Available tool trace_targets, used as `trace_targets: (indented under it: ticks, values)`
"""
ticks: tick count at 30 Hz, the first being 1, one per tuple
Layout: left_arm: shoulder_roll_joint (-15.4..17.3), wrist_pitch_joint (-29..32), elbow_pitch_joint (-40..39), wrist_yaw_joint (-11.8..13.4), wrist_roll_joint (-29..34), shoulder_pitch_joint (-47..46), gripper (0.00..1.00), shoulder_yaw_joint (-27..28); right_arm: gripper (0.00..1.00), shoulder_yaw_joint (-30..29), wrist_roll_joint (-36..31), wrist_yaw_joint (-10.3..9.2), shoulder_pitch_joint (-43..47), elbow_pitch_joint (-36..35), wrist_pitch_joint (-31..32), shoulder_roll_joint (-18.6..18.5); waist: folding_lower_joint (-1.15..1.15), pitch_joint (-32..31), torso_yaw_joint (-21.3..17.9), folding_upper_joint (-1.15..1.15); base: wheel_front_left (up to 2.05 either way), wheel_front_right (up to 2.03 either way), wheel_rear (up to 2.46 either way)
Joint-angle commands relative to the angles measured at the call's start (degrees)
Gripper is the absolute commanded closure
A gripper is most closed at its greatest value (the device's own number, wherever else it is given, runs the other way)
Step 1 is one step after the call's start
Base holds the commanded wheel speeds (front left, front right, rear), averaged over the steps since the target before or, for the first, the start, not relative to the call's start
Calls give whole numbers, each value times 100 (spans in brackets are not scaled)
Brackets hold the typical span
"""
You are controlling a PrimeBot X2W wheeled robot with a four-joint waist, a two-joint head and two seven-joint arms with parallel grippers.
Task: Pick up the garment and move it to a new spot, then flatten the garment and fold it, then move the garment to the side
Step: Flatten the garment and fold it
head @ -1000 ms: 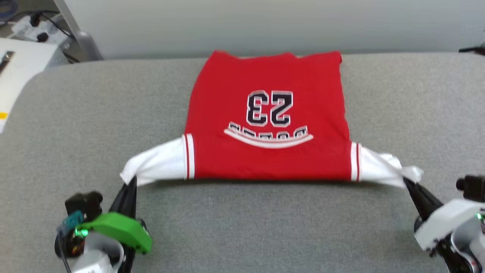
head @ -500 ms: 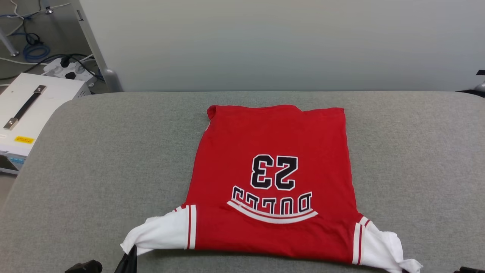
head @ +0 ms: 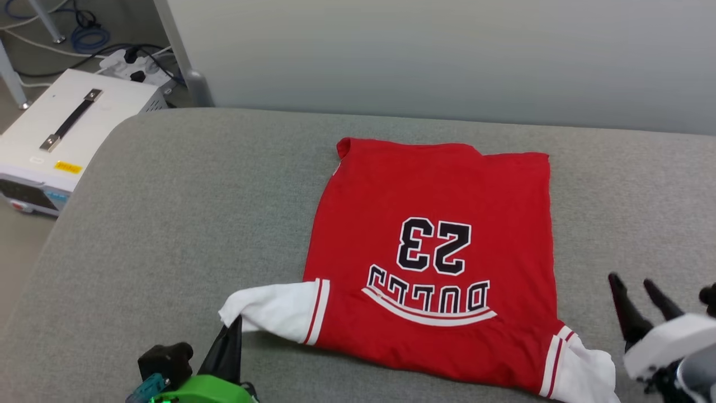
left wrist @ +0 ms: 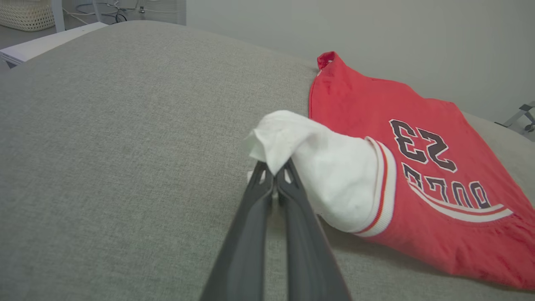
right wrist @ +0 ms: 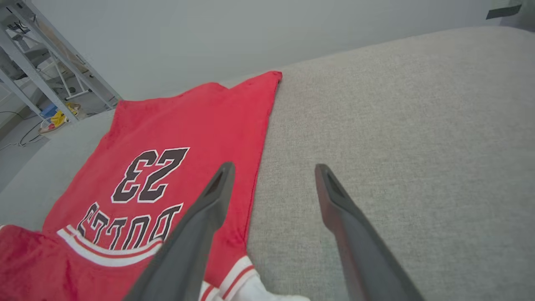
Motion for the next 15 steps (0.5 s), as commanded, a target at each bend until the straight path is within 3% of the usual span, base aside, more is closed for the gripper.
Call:
trace_targets:
  ticks: [1, 8, 15]
  values:
    - [-62, -28, -63, -34, 119, -196, 100, -16, 0, -94, -82, -4, -378, 160, 67, -78, 1, 309, 248, 0, 0, 0, 0]
    - [-486, -39, -210, -218, 438, -987, 100, -155, 0, -480, -301, -4, -2290, 1294, 643, -608, 1, 1146, 845, 0, 0, 0, 0]
    - [-879, -40, -339, -472, 749, -1461, 100, -143, 0, -324, -353, -4, -3780, 2416, 1550, -1278, 1, 1706, 1283, 0, 0, 0, 0]
